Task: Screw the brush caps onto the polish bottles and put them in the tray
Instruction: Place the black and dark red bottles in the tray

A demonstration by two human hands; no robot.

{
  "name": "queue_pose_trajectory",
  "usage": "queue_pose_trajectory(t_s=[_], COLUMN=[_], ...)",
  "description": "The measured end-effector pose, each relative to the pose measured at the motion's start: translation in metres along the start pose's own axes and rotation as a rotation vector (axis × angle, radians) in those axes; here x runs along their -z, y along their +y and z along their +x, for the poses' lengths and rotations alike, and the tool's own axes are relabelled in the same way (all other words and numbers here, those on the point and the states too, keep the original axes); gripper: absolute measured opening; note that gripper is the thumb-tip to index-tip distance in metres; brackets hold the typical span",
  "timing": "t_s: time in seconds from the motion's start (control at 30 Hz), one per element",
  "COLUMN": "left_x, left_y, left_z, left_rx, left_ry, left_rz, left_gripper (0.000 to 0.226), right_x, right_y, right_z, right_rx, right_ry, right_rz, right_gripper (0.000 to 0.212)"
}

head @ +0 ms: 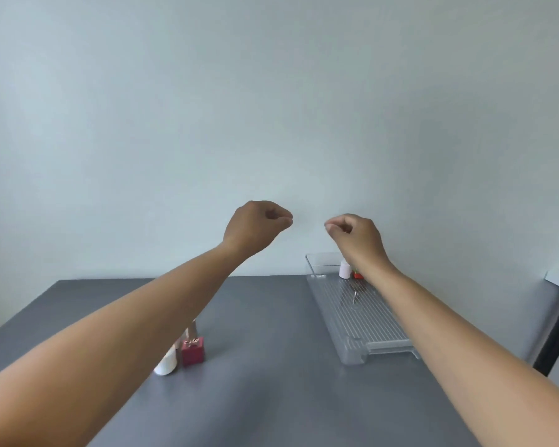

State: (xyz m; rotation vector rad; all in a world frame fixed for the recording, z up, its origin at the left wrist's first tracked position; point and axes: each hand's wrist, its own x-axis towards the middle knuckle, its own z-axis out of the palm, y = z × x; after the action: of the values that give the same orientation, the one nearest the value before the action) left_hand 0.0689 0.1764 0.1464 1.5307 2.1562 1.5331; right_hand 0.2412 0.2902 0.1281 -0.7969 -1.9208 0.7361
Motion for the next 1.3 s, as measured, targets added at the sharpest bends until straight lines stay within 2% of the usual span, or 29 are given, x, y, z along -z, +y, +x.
queue_pose_trajectory(t_s=[0.3,0.5,0.67,0.8,0.93,1.3], left_x=[0.12,0.16,0.164,0.161,0.157,0.165], left_y=[-0.054,-0.111,-0.139,-0.15,-0.156,-0.145], left_z=[-0.086,-0.131,-0.154,-0.165,-0.17,-0.162], left_rx=[0.114,0.245,0.346,0.371,0.38,0.361], left_ry=[0.045,0.013,-0.087,-0.104,-0.079,0.005], left_rz=[0.023,0.059,0.044,0.031,0.031,0.096], left_gripper=[0.006,0.007,0.025,0.027,0.023,0.011], right_x=[-0.081,-0.129,-0.148,-0.155,-0.158,-0.148], right_y=[-0.053,-0.065,-0.066,-0.062,-0.06,-0.058], right_z=[-0.08,-0.117,-0.133,-0.139,-0.142,-0.134], right_rx=[-0.038,-0.073,-0.082,-0.07,-0.043,-0.069], right_ry=[-0.221,-0.419,-0.541,-0.562,-0.542,-0.5], right_rz=[0.179,0.208,0.134,0.123,0.114,0.109], right_gripper=[0.011,0.007,0.025,0.024,0.01,0.01])
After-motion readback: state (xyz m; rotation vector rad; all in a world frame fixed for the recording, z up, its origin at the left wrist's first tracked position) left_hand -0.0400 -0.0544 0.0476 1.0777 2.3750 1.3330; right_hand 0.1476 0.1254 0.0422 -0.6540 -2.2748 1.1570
